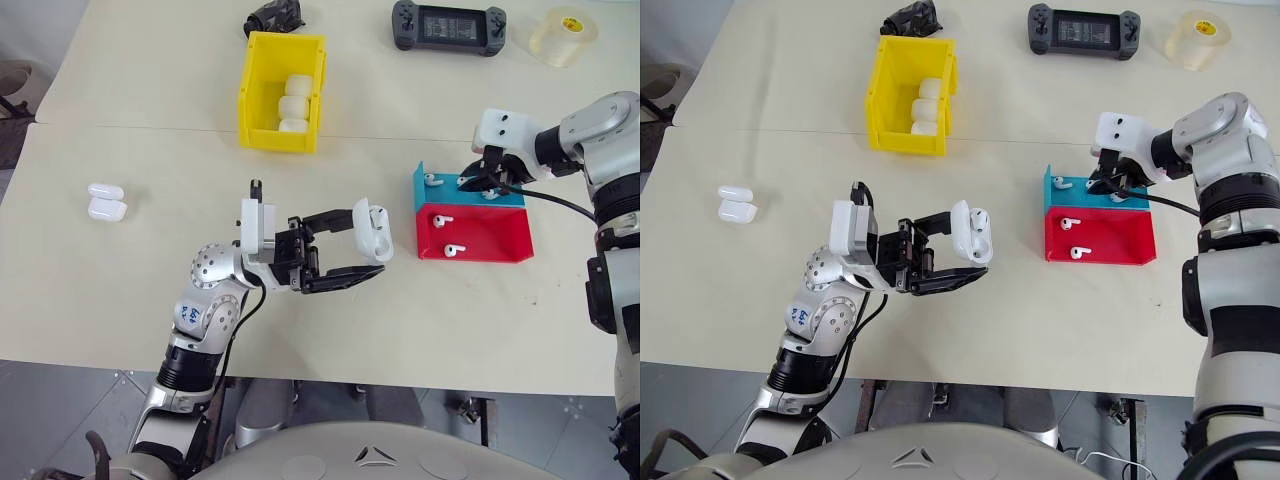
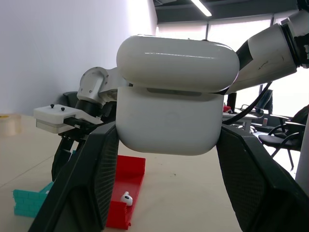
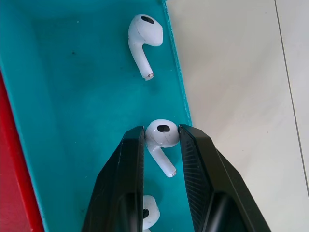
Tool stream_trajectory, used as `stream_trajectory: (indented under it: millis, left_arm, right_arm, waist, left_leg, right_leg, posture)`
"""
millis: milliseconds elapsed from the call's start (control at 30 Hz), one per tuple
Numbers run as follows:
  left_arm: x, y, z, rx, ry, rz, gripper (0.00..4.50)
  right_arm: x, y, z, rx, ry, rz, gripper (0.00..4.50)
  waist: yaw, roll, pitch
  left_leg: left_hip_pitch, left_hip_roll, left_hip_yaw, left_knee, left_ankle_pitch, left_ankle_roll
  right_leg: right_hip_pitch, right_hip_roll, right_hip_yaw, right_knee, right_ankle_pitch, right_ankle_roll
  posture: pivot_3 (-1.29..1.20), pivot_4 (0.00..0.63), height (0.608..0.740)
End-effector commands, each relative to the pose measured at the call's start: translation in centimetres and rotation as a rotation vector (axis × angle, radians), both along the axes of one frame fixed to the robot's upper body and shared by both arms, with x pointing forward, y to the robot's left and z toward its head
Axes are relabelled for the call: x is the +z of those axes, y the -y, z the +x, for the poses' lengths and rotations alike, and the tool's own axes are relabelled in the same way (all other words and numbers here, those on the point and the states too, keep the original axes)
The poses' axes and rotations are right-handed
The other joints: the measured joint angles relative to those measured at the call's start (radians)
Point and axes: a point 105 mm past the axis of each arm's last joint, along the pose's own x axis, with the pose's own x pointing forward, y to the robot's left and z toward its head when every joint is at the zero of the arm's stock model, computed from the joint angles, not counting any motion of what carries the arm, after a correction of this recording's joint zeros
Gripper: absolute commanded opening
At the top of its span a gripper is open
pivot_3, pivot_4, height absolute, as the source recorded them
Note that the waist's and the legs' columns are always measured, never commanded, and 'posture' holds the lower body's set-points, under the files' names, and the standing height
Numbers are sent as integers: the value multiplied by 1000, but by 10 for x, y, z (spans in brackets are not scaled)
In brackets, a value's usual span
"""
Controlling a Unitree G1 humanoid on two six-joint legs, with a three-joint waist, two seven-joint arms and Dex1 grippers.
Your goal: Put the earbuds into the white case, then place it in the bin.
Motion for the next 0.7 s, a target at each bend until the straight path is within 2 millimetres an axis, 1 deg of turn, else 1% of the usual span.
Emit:
stream_trajectory:
  millis: [33, 167, 300, 400, 467, 533, 633, 700]
  left_arm:
    - [8, -1, -1, -4, 37, -25, 2720]
    - [8, -1, -1, -5, 36, -23, 2720]
    - [7, -1, -2, -5, 33, -22, 2720]
    - [9, -4, 2, 6, 25, -30, 2720]
    - [10, -6, 6, 17, 20, -38, 2720]
    - [11, -9, 10, 26, 14, -44, 2720]
    - [13, -11, 18, 33, 11, -47, 2720]
    - [15, -12, 23, 35, 11, -47, 2720]
  right_arm:
    - [-7, 3, -4, -4, -24, -2, 511]
    - [-4, 2, -1, -21, -1, 31, 512]
    - [9, 1, 0, -34, 30, 98, 512]
    - [44, -4, -5, -39, 63, 314, 512]
    - [67, -11, -16, -21, 54, 504, 512]
    - [81, -19, -32, 10, 20, 653, 512]
    - [92, -30, -58, 7, -43, 869, 512]
    - [96, -39, -74, 2, -95, 1009, 512]
  waist:
    - [0, 0, 0]
    - [0, 0, 0]
    - [0, 0, 0]
    - [1, 1, 0]
    - [2, 1, 1]
    - [9, 2, 1]
    - [18, 2, 1]
    - [26, 1, 1]
  left_leg:
    - [0, 0, 0, 0, 0, 0]
    - [0, 0, 0, 0, 0, 0]
    - [0, 0, 0, 0, 0, 0]
    - [0, 0, 0, 0, 0, 0]
    - [0, 0, 0, 0, 0, 0]
    - [-1, 0, -1, 0, 0, 0]
    - [-1, 0, -2, 0, 0, 0]
    - [-1, 0, -3, 1, 0, 0]
  right_leg:
    - [0, 0, 0, 0, 0, 0]
    - [0, 0, 0, 0, 0, 0]
    - [0, 0, 0, 0, 0, 0]
    - [0, 0, 0, 0, 0, 0]
    - [0, 0, 0, 0, 0, 0]
    - [0, 0, -1, 0, 0, 0]
    - [0, 0, -1, 0, 0, 0]
    - [0, 0, -2, 0, 0, 0]
  posture:
    - [0, 150, 740]
    - [0, 150, 740]
    - [0, 150, 740]
    - [0, 150, 740]
    - [0, 150, 740]
    - [0, 150, 740]
    - [0, 150, 740]
    - [0, 150, 740]
